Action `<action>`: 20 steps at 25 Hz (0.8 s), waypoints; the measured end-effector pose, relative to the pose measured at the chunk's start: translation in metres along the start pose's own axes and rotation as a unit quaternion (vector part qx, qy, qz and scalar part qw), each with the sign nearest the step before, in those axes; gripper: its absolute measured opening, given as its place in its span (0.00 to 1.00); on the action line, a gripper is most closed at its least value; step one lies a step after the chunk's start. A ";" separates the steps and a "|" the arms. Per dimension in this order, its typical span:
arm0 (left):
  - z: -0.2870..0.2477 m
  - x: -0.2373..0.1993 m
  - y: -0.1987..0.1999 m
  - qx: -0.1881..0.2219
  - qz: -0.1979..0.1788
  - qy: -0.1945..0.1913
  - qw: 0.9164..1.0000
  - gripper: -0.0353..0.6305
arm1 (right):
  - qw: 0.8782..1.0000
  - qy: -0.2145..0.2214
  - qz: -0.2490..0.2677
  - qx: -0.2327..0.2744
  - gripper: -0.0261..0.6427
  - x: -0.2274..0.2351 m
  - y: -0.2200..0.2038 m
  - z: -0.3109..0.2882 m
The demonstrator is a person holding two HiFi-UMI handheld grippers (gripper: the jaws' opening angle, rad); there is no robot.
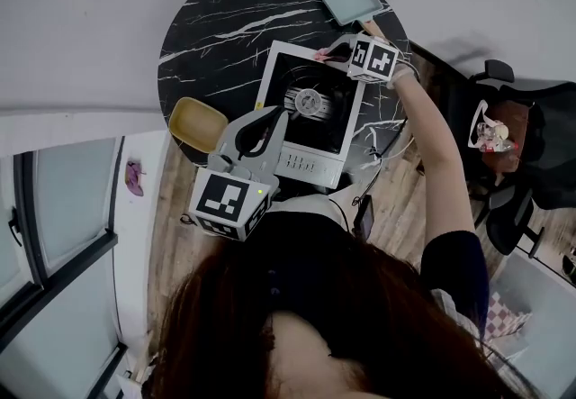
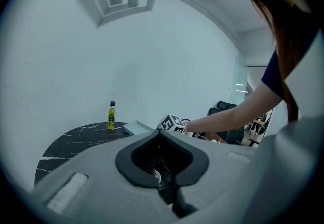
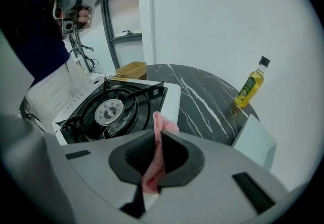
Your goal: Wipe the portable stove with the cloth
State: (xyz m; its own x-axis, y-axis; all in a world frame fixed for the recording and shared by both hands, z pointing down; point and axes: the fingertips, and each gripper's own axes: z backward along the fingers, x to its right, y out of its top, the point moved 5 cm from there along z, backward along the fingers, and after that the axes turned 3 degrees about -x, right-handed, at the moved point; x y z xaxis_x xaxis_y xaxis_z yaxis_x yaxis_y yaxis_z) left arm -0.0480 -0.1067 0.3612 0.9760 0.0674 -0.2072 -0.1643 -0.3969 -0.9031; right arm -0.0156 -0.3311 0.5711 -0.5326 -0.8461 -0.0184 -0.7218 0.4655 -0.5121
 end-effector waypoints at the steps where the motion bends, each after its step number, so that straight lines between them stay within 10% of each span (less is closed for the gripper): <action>1: -0.001 0.000 0.000 -0.001 0.000 -0.001 1.000 0.07 | 1.000 0.001 0.000 -0.001 0.08 0.000 -0.002 0.001; 20: -0.011 0.007 -0.001 -0.008 -0.007 -0.017 1.000 0.07 | 1.000 0.020 -0.013 -0.020 0.08 -0.004 -0.029 0.017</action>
State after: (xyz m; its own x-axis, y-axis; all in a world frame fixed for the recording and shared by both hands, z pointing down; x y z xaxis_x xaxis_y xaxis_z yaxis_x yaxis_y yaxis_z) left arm -0.0396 -0.1154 0.3648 0.9725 0.1045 -0.2081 -0.1484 -0.4106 -0.8997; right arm 0.0154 -0.3456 0.5714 -0.5310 -0.8469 0.0291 -0.7517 0.4549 -0.4774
